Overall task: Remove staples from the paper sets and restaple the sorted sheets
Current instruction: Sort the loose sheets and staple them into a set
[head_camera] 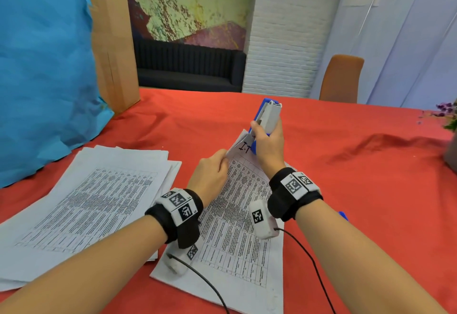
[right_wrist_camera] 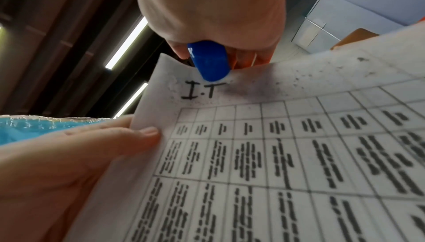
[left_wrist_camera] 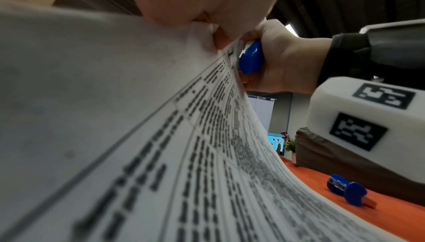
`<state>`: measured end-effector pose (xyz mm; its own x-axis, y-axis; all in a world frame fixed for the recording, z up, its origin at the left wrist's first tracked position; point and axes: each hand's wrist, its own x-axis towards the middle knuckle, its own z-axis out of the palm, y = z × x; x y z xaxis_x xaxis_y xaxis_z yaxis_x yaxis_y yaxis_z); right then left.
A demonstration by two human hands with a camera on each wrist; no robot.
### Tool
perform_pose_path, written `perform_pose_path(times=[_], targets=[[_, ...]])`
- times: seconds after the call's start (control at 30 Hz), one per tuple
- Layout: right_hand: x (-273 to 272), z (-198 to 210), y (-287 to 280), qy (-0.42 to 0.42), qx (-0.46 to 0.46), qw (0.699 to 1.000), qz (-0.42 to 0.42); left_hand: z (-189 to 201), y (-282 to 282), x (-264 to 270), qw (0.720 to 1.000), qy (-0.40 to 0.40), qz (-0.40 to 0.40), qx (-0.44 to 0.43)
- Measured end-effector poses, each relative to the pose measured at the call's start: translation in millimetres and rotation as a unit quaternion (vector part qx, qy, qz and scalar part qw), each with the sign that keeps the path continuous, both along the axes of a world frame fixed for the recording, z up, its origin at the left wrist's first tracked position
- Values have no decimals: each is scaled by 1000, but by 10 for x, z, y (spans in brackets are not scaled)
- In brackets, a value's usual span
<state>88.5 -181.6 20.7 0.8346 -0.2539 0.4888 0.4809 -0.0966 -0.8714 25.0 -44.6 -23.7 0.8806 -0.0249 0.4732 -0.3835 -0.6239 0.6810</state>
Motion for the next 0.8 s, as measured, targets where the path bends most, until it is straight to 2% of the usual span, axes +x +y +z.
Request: perform_pose_path(times=[0.17, 0.3, 0.43, 0.53, 0.63, 0.7, 0.73, 0.8], targets=[[-17, 24, 56, 1, -10, 1000, 28, 19, -28, 7, 999, 3, -16, 46], [-14, 137, 151, -17, -31, 999, -3, 25, -97, 0, 999, 13, -24, 39], [27, 119, 159, 9, -50, 999, 7, -5, -81, -19, 997, 49, -46, 28], [63, 86, 131, 59, 4, 998, 22, 30, -47, -29, 988, 95, -97, 77], [202, 42, -48, 145, 89, 985, 35, 74, 67, -3, 988, 127, -66, 52], [372, -64, -348, 198, 36, 979, -36, 102, 245, 19, 988, 153, -18, -26], [447, -144, -530, 242, -37, 967, -77, 121, 349, 29, 984, 169, 0, -64], [534, -349, -838, 349, -231, 905, -77, 140, 571, 44, 970, 201, 15, -133]])
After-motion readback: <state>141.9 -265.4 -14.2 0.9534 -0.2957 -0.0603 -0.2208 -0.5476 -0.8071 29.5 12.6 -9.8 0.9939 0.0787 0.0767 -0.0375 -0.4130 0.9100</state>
